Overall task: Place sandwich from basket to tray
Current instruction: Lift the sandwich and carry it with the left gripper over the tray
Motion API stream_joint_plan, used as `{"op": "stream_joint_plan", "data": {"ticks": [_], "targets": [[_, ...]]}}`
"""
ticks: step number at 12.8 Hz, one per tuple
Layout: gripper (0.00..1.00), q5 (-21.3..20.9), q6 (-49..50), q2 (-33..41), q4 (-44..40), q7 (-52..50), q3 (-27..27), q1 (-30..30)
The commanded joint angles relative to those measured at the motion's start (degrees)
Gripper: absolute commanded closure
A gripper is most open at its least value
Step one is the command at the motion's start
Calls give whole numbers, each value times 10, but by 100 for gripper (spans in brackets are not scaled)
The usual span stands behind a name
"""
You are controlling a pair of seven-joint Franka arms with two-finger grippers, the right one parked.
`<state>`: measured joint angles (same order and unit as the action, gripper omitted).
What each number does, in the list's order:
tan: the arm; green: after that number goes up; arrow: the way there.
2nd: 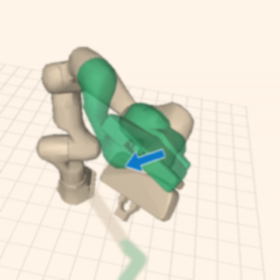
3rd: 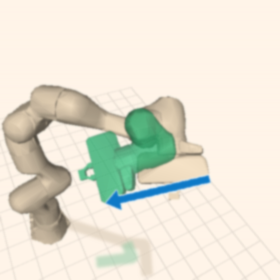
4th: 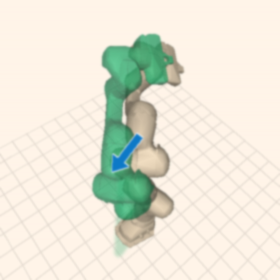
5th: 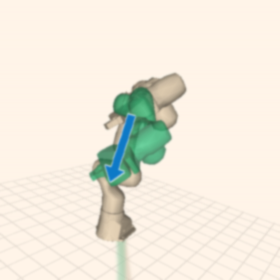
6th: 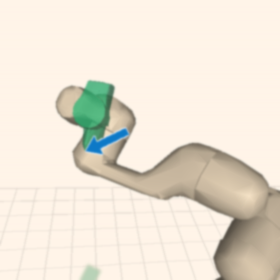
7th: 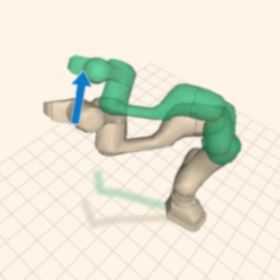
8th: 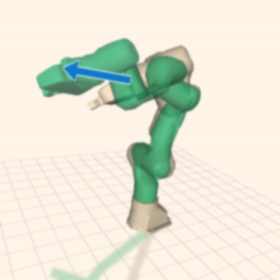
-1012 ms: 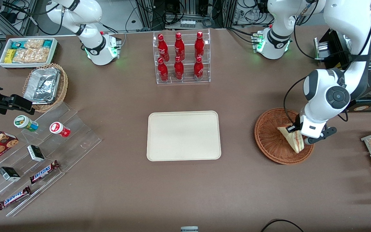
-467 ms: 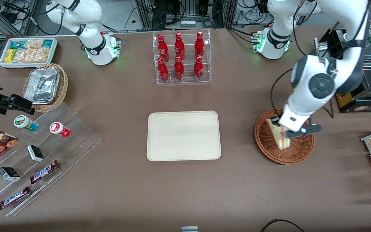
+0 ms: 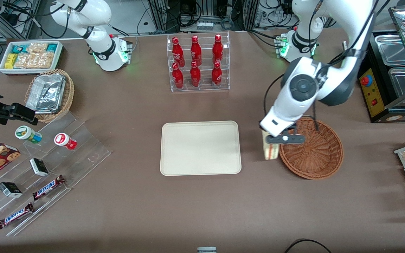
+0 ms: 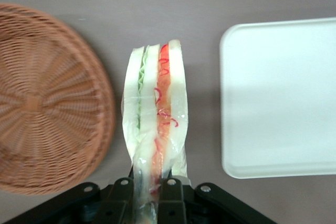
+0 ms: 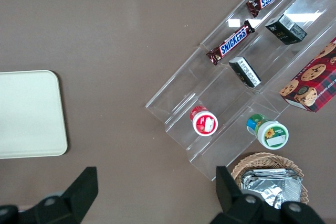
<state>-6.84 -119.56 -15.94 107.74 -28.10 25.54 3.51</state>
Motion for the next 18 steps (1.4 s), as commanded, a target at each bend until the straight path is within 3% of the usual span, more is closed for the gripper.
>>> {"op": "stream_joint_plan", "data": {"ticks": [1,9,18], "targets": [[100,-18,11,-54,-58,-12,28,5],[100,-119,13,-190,-195,-163,25,111],[100,-150,10,-274,-267,-196,22,177]]}}
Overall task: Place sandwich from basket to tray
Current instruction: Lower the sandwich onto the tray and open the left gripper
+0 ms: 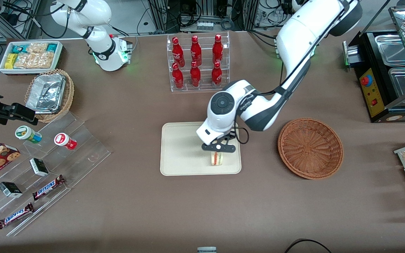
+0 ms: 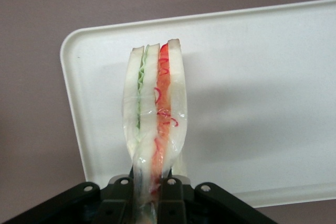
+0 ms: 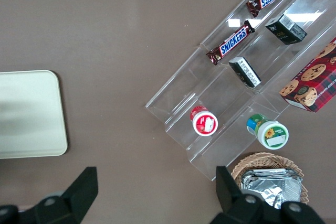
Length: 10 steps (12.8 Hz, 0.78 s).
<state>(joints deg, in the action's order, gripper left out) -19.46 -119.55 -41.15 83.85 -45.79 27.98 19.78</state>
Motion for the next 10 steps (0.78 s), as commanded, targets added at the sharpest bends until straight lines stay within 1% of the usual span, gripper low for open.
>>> {"op": "stream_joint_plan", "data": {"ticks": [1,5,7,10], "targets": [[100,-35,8,-30,-30,-25,-2,17],[100,-40,-6,-42,-31,-25,-2,18],[100,-56,-6,-49,-31,-28,-2,18],[100,-66,-18,-59,-31,-39,-2,18]]}}
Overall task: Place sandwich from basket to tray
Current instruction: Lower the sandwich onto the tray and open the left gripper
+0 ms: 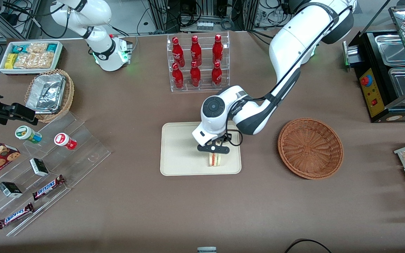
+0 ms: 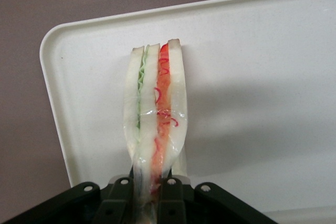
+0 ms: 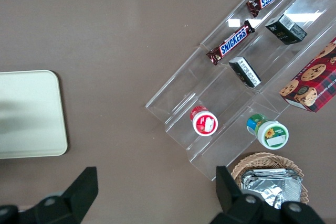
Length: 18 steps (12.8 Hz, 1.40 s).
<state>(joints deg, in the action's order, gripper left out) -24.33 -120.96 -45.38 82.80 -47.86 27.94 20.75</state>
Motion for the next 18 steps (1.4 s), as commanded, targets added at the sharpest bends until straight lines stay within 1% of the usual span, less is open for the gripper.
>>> {"op": "stream_joint_plan", "data": {"ticks": [1,3,11,16,18], "targets": [[89,-20,-7,-19,-20,-23,-2,8],[0,-25,-16,-20,-19,-22,-2,9],[0,-28,-13,-9,-21,-24,-1,4],[0,-31,-9,3,-55,-20,-3,-5],[0,-27,-16,12,-57,-23,-36,-4]]}}
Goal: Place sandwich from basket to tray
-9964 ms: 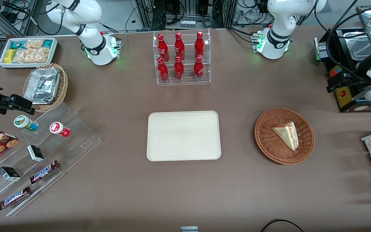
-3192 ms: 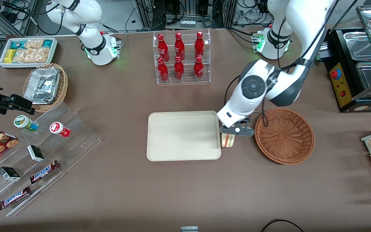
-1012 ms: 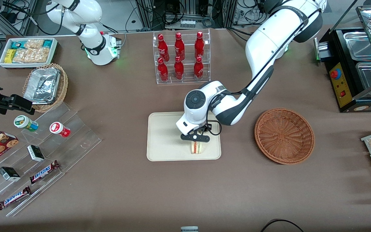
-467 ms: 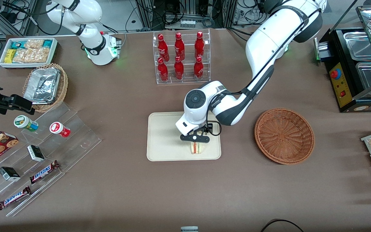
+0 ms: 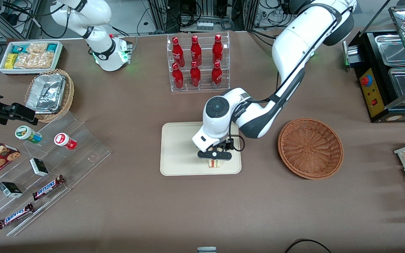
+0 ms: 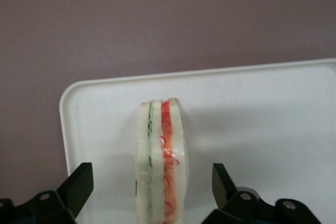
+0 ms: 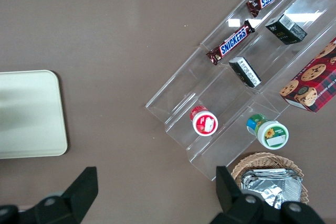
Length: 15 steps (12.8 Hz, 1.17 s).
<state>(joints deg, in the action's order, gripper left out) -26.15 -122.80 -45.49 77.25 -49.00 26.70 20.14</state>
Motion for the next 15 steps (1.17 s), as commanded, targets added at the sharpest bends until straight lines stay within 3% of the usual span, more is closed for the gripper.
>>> {"op": "stream_joint_plan", "data": {"ticks": [1,6,9,15], "targets": [[0,-9,5,15,-17,-7,-27,2],[0,9,22,51,-26,-5,-62,0],[0,62,50,87,-26,7,-104,1],[0,152,142,154,-27,126,-171,1]]}}
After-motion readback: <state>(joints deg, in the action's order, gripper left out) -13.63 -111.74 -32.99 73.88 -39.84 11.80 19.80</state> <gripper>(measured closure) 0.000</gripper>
